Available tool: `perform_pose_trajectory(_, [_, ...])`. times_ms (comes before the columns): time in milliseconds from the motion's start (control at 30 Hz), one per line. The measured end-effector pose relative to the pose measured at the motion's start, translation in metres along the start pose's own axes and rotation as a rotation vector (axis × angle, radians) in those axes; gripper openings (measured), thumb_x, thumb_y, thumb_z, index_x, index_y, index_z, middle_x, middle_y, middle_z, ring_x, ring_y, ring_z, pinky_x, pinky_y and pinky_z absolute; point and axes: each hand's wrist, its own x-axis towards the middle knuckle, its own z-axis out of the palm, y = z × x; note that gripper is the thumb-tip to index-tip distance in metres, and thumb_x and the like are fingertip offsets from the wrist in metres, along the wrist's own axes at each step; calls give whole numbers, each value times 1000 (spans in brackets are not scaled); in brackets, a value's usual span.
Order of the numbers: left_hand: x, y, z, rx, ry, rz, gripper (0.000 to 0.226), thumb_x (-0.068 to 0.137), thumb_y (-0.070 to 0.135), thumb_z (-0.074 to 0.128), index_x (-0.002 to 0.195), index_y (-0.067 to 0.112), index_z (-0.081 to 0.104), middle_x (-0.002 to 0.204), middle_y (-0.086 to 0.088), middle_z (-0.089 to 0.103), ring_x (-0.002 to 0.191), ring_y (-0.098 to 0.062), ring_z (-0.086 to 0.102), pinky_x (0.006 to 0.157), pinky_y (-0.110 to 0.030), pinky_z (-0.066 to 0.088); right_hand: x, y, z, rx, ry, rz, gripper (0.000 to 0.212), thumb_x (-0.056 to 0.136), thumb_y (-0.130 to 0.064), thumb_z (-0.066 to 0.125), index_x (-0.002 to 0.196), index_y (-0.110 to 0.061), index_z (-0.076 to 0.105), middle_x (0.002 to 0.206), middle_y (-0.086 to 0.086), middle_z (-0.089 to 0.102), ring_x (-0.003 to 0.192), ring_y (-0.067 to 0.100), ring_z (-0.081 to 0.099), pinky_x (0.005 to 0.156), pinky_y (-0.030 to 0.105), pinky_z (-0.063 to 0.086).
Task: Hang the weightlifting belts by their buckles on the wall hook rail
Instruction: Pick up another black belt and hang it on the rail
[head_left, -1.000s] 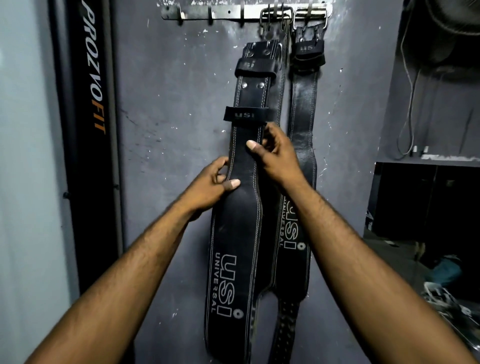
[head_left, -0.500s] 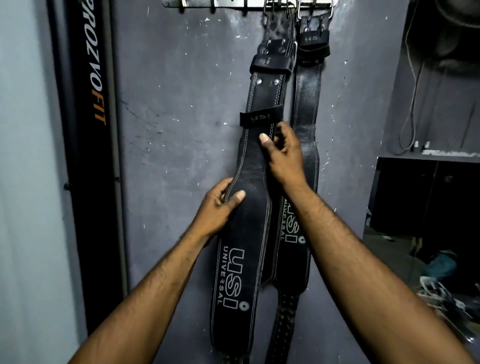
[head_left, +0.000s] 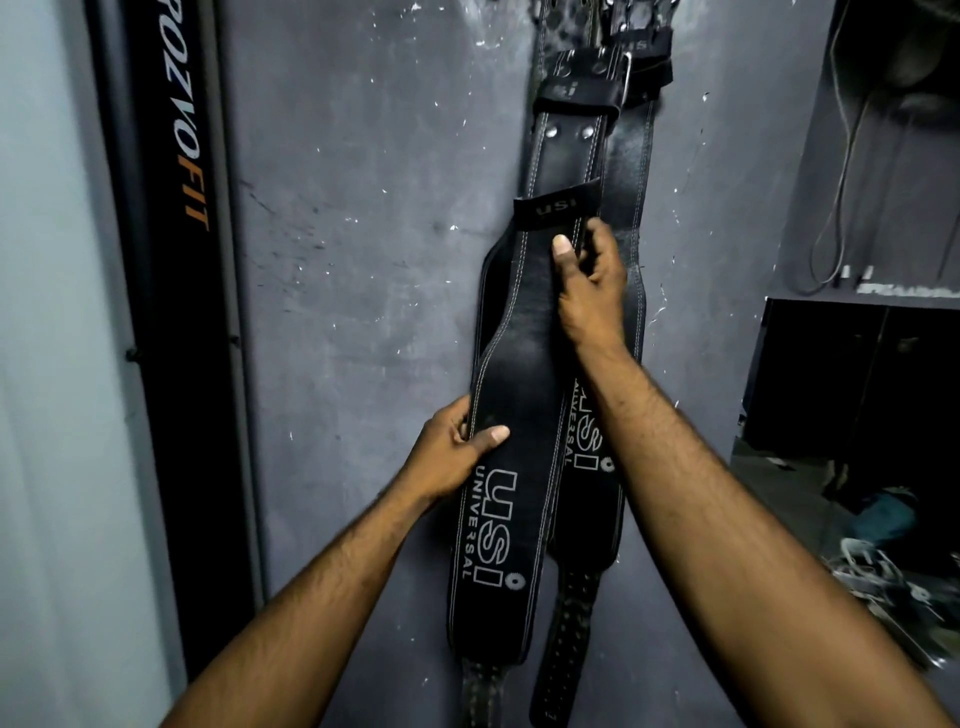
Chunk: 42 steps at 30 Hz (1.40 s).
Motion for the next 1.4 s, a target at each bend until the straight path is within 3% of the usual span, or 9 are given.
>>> perform_pose_trajectory(167, [-2,-5,-3,9,-53,-15,41,90,17,70,130,19,59,122,0,71,110,-17,70,98,-42,56,3,-9,-2,35,29,3,48,96,-11,61,139,4,46,137,12,53,119,13,50,94,2,40])
perform_pose_trajectory(333, [-8,-12,1,60,-8,12,46,88,18,72,131,26,56,123,5,69,111,-11,68,99,-39,55,-1,-10,-5,82,95,32,48,95,-9,61,139,4,48,140,22,53,127,26,54,114,33,39])
perform_pose_trajectory(467, [-15,-20,-3,112,-100,-45,51,88,18,72,135,19,53,126,2,68,111,-12,68,99,-40,55,-6,-13,-4,47,123,25,46,95,-15,62,136,0,52,131,15,61,117,22,59,109,33,45])
perform_pose_trajectory(600, [-17,-25,-4,151,-22,-40,54,87,20,73,137,19,52,125,3,69,109,-12,68,97,-38,56,-9,-14,-2,74,149,43,46,95,-12,61,138,2,50,136,20,57,127,32,55,111,41,42])
perform_pose_trajectory(833, [-22,-39,-12,149,-28,-76,38,87,11,72,123,14,62,114,-3,73,106,-19,71,92,-36,59,-11,-19,4,83,165,31,43,95,-6,61,135,6,50,131,14,57,115,19,54,107,30,42])
perform_pose_trajectory(1000, [-26,-51,-19,142,-100,-141,37,86,10,73,122,13,63,115,-3,73,108,-18,70,94,-32,58,-9,-24,6,100,161,-5,47,90,-13,62,131,7,54,129,28,59,107,19,54,106,43,45])
perform_pose_trajectory(1233, [-36,-43,-20,1,-164,-240,25,99,20,56,114,2,64,104,-7,75,96,-14,71,86,-26,56,-13,-13,4,107,100,50,45,95,-8,61,137,4,49,135,13,55,118,18,53,106,25,42])
perform_pose_trajectory(1333, [-25,-11,-10,-68,-106,-165,48,101,45,45,137,14,53,134,1,64,125,-10,58,110,-33,44,-17,-4,5,113,49,73,47,94,-10,62,137,4,49,139,23,54,127,30,54,112,34,41])
perform_pose_trajectory(1400, [-12,17,1,-80,-14,-85,65,99,57,40,154,26,27,160,8,33,146,-8,32,122,-33,26,-26,1,5,113,24,86,48,94,-11,62,137,5,49,139,21,55,123,22,54,108,26,42])
